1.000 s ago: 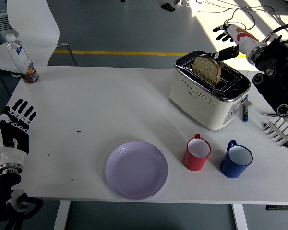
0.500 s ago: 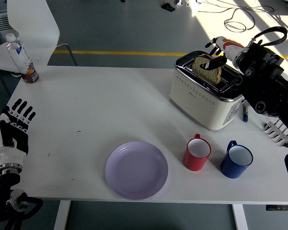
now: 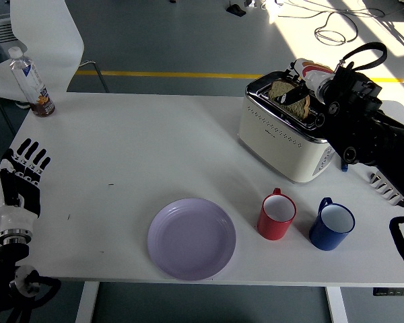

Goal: Push plate across desktop,pick up the break from the machine,place the break in the plate

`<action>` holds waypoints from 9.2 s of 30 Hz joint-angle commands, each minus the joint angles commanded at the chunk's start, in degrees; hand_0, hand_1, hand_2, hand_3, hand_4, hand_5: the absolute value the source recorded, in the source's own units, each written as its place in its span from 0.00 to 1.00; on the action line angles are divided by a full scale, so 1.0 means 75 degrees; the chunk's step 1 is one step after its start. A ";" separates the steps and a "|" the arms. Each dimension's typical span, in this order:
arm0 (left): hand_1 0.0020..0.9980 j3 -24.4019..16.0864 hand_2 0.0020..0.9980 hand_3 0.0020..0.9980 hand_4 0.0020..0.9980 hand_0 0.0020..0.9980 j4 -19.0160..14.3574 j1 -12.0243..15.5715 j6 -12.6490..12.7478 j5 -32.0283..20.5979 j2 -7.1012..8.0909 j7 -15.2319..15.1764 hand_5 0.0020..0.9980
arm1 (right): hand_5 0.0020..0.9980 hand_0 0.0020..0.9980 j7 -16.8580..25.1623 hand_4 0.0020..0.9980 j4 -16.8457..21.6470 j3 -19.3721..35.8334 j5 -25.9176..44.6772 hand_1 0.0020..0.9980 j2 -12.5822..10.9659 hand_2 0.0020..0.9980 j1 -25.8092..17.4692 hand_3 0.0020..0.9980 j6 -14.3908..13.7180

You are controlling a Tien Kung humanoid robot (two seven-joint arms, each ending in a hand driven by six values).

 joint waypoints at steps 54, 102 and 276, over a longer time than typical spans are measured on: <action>0.80 -0.0108 0.85 0.77 0.51 0.82 -0.0041 0.0106 0.0001 0.0043 0.0000 -0.0001 1.00 | 0.10 0.14 -0.0780 0.42 0.6327 0.0348 0.0470 0.23 -0.2870 0.35 -0.0765 0.42 0.0157; 0.80 -0.0048 0.85 0.77 0.50 0.81 0.0033 0.0155 0.0012 0.0044 0.0000 -0.0022 1.00 | 0.15 0.14 -0.0717 0.37 0.6705 -0.3136 0.5473 0.23 -0.1347 0.34 -0.1621 0.41 0.0811; 0.80 0.0131 0.85 0.77 0.50 0.81 -0.0345 0.0070 0.0094 0.0050 0.0000 0.0106 1.00 | 0.74 0.78 0.2155 0.56 0.6643 0.8053 0.7122 0.75 -0.1460 0.76 -0.8464 0.75 0.0770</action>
